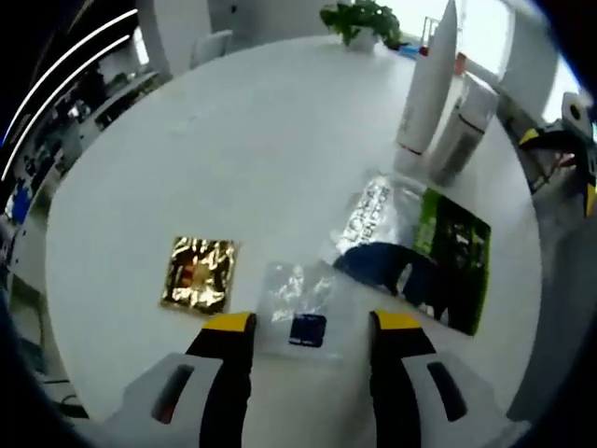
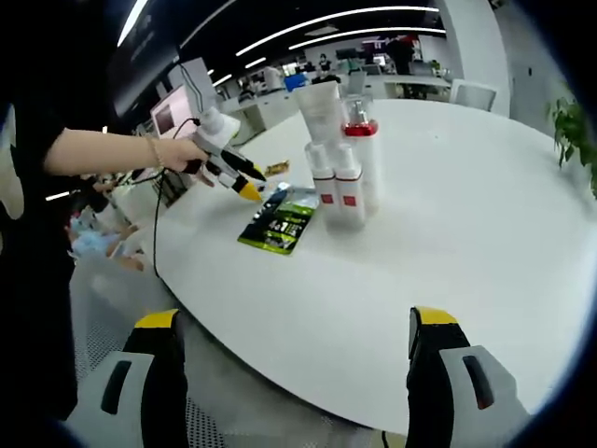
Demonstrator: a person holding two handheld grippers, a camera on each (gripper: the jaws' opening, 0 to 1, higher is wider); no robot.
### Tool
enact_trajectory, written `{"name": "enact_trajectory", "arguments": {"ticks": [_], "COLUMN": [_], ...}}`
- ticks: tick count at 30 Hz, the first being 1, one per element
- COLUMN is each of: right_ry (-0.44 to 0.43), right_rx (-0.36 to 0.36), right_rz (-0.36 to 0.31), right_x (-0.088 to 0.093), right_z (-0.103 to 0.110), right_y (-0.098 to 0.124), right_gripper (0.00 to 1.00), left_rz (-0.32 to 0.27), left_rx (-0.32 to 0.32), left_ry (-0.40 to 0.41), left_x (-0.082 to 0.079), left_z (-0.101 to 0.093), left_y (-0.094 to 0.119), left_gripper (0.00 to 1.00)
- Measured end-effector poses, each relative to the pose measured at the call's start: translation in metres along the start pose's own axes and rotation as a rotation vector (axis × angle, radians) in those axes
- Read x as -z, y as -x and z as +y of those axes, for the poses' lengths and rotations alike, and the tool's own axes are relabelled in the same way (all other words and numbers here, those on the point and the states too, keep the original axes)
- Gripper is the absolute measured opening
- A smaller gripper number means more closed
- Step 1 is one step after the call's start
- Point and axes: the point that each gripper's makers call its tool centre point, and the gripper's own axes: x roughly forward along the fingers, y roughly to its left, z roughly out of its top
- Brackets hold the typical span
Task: Arrange the skincare products in the storage area until every visible bottle or jar stands upright without overlapping.
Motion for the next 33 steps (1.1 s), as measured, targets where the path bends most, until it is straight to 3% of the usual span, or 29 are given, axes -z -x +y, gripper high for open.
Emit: {"name": "enact_trajectory", "arguments": {"ticks": [7, 19, 33], "right_ry": [-0.001, -0.002, 0.002], "right_rx": [0.001, 0.000, -0.015], "right_rz": [0.006, 0.004, -0.012], "right_x": [0.001, 0.000, -0.003], "right_z": [0.000, 0.001, 0.004], "right_y": [-0.001, -0.001, -0.001], "right_gripper": [0.99, 0.99, 0.99], "left_rz": [0.016, 0.016, -0.031], "left_rx": [0.013, -0.028, -0.043], "left_ry": [0.008, -0.010, -0.006], "left_x": [0.001, -0.001, -0.008], "left_z": [0.002, 0.007, 0.004], "left_y": [-0.001, 0.002, 0.022], "left_gripper": [0.48, 0.44, 0.43]}}
